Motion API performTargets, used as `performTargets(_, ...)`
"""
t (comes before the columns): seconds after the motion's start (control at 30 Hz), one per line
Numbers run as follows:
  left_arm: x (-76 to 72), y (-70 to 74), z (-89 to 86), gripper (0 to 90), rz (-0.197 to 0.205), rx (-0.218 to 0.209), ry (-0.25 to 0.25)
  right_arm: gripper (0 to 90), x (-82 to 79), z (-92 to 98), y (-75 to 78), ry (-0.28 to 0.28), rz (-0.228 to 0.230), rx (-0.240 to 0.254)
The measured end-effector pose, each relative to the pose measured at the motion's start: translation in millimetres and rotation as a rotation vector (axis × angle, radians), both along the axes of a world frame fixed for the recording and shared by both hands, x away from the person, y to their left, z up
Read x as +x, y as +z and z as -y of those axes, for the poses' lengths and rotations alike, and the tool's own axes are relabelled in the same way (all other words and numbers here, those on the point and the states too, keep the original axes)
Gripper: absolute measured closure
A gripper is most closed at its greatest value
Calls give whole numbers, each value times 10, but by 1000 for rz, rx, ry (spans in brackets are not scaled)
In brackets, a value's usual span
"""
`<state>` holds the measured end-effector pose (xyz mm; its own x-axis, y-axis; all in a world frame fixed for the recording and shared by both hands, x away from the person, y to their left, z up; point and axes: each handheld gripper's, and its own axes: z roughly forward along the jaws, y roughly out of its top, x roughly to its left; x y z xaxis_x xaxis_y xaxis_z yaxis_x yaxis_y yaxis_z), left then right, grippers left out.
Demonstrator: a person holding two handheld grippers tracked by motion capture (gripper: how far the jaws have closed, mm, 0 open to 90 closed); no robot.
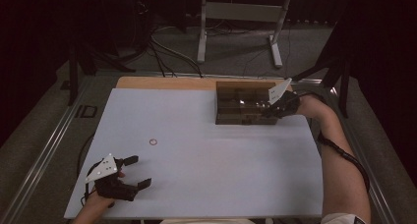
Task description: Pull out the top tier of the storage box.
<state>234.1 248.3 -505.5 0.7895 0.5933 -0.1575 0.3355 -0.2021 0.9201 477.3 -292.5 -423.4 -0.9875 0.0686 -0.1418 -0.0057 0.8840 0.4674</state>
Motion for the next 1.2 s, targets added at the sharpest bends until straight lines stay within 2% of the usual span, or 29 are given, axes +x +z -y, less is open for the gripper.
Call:
performTargets(0.13, -2, 2, -2, 52, -1, -1, 3, 857, -10, -10, 10, 14, -12, -1)
performTargets(0.4, -3, 0, -4, 52, -1, 1, 4, 865, -79, 21, 21, 36, -36, 28)
performTargets(0.57, -3, 1, -4, 52, 0, 2, 3, 869, -146, 21, 15, 48, -37, 32)
performTargets(0.83, -5, 3, -4, 52, 1, 2, 5, 870, -268, 65, -5, 53, -36, 73)
performTargets(1.03, -4, 4, -2, 52, 0, 1, 5, 871, -341, 78, 2, 78, -32, 67)
performTargets(1.2, -5, 4, -6, 52, 0, 1, 6, 872, -346, 113, -11, 71, -37, 73)
